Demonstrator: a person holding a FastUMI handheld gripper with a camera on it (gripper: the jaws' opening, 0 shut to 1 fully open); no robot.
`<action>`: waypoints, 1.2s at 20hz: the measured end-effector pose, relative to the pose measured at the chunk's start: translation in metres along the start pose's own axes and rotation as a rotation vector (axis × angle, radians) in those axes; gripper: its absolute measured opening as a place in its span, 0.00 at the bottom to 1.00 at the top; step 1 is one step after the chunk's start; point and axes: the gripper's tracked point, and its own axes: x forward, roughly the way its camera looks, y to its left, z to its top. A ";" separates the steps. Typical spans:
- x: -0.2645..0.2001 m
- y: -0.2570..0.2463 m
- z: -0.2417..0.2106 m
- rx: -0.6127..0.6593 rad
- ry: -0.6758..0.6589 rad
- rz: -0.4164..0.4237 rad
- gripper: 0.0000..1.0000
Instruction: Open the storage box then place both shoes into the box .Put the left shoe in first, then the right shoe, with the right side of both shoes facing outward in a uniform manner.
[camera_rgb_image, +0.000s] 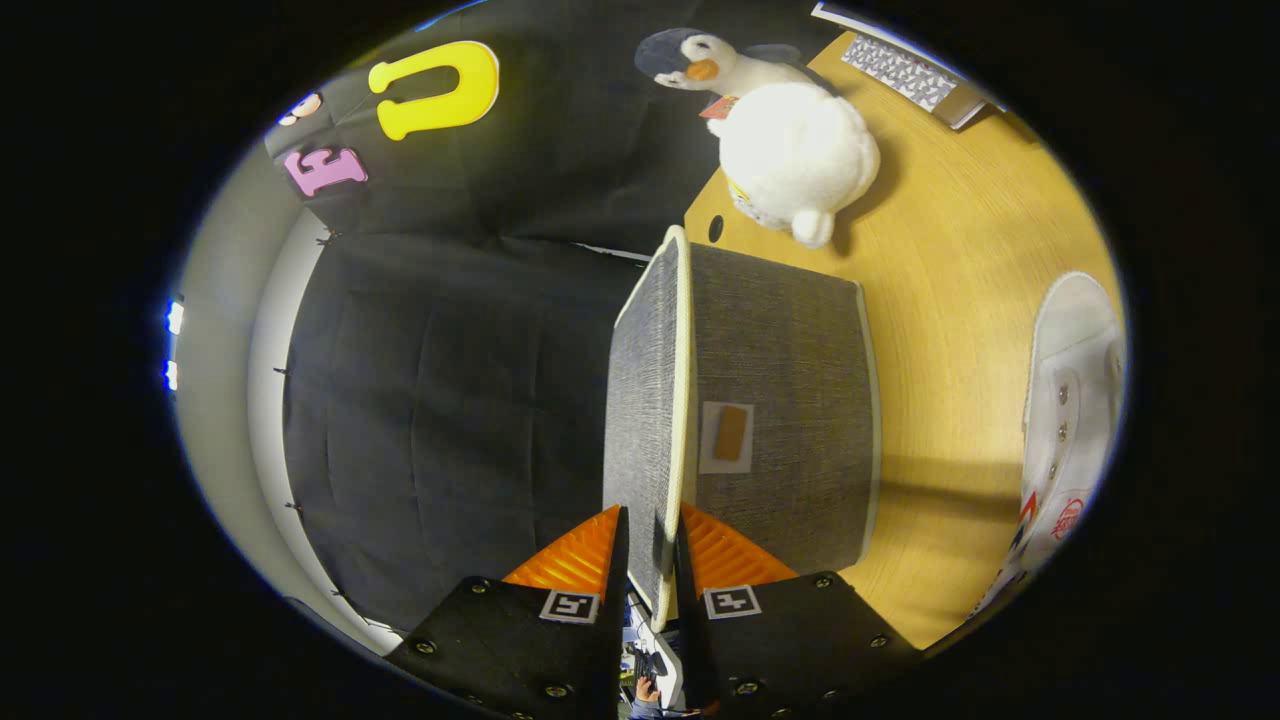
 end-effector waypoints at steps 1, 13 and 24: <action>0.000 0.006 -0.004 -0.022 0.017 0.011 0.24; 0.051 0.133 0.011 -0.227 0.073 0.061 0.24; 0.200 0.194 0.003 -0.300 0.204 0.008 0.24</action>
